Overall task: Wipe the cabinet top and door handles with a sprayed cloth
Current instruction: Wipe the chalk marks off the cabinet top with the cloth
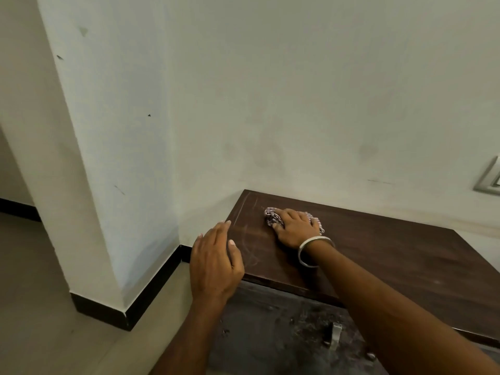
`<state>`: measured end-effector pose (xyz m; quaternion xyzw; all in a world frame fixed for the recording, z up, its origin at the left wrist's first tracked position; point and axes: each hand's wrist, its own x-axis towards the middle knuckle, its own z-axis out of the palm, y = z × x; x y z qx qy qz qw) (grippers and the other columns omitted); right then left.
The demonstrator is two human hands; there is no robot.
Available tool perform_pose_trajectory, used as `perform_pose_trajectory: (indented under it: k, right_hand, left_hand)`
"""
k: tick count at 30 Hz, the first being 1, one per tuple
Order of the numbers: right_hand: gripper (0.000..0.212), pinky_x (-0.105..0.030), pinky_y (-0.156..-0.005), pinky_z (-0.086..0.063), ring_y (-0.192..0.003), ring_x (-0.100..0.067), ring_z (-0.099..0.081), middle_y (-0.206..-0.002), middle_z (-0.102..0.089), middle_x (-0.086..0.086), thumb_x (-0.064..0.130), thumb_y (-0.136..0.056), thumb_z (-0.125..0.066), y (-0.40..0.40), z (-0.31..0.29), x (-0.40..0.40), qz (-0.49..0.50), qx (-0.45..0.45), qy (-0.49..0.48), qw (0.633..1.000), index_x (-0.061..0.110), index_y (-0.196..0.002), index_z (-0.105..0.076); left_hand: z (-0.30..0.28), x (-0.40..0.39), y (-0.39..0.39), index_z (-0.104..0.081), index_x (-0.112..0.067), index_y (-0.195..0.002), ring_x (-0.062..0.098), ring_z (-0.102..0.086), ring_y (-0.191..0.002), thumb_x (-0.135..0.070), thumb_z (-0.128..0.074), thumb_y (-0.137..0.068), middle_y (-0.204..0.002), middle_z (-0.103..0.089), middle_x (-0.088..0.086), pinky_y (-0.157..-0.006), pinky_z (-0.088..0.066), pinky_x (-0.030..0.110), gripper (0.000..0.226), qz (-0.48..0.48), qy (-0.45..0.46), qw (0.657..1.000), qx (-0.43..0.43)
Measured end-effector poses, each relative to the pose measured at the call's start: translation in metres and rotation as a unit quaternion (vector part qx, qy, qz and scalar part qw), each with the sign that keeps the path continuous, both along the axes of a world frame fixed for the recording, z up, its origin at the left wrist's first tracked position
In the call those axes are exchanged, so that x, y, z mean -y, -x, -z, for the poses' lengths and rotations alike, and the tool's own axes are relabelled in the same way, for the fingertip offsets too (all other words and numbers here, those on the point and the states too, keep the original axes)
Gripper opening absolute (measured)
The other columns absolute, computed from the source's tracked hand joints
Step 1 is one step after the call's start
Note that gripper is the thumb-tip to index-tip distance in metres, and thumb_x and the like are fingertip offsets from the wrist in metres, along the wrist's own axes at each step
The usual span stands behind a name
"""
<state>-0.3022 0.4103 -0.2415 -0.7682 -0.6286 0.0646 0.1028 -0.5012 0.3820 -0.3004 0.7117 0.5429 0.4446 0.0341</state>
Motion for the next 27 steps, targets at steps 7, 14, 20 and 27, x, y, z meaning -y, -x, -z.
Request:
perform_pose_trajectory:
  k: [7,14,20,27]
  right_hand:
    - [0.051,-0.054,-0.116,-0.003,-0.146,-0.021,-0.011,-0.158,-0.019,0.008,0.047,-0.098,-0.032,-0.01,0.0,0.0,0.038,0.011,0.011,0.999,0.036,-0.147,-0.023]
    - [0.051,-0.055,-0.116,-0.002,-0.147,-0.023,-0.009,-0.158,-0.018,0.008,0.045,-0.098,-0.031,0.028,-0.001,-0.058,-0.008,0.003,0.013,1.0,0.035,-0.148,-0.022]
    - [0.051,-0.053,-0.116,-0.004,-0.147,-0.022,-0.012,-0.158,-0.019,0.006,0.048,-0.098,-0.031,0.033,-0.001,-0.081,-0.04,0.006,0.0,0.999,0.036,-0.148,-0.024]
    - [0.053,-0.052,-0.118,-0.006,-0.146,-0.026,-0.013,-0.158,-0.019,0.004,0.05,-0.098,-0.032,-0.027,-0.002,-0.063,0.035,0.011,0.018,0.999,0.033,-0.148,-0.024]
  left_hand:
    - [0.001,0.001,-0.005,-0.05,-0.017,-0.138,0.018,-0.054,-0.125,-0.036,-0.037,-0.092,-0.139,-0.056,0.001,-0.098,-0.045,0.03,0.052,-0.013,0.032,0.999,0.038]
    - [0.001,0.0,-0.007,-0.055,-0.022,-0.134,0.012,-0.057,-0.12,-0.039,-0.031,-0.09,-0.134,-0.06,-0.005,-0.089,-0.053,0.029,0.053,-0.024,0.019,0.998,0.053]
    - [0.003,-0.002,-0.007,-0.056,-0.023,-0.134,0.012,-0.057,-0.12,-0.037,-0.031,-0.09,-0.133,-0.06,-0.006,-0.088,-0.049,0.024,0.053,-0.013,-0.003,0.998,0.06]
    - [0.003,0.0,-0.007,-0.058,-0.021,-0.132,0.011,-0.058,-0.119,-0.034,-0.033,-0.091,-0.131,-0.062,-0.006,-0.091,-0.053,0.028,0.05,-0.005,-0.022,0.997,0.076]
